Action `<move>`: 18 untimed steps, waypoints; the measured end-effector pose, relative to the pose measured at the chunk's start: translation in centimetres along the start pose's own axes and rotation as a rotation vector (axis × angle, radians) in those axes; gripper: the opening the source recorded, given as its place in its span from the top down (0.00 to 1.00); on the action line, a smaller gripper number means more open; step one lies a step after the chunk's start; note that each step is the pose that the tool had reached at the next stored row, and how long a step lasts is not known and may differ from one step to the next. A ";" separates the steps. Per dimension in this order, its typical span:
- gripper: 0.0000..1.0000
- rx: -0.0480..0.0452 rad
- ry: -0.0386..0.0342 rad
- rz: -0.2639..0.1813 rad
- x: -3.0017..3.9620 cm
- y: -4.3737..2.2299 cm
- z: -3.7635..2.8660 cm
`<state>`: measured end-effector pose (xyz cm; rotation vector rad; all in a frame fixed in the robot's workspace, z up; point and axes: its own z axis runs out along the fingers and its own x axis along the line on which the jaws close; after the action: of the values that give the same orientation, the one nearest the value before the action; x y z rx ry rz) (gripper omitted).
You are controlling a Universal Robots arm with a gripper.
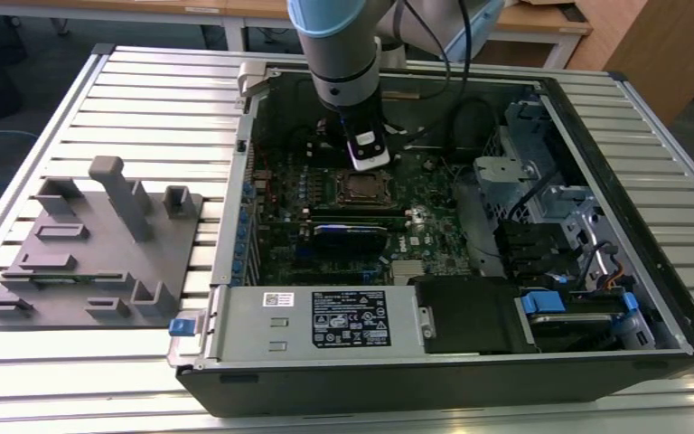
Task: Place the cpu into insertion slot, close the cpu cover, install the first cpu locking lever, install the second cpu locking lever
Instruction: 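Install the first cpu locking lever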
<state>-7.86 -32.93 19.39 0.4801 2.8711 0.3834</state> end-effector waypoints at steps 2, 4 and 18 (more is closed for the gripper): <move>0.90 -0.0002 -0.0002 0.000 0.00 -0.01 0.03; 0.90 0.0006 -0.0005 0.000 0.01 -0.02 0.10; 0.90 0.0125 -0.0046 -0.002 0.07 -0.09 0.35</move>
<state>-7.87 -32.91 19.02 0.4802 2.8710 0.3638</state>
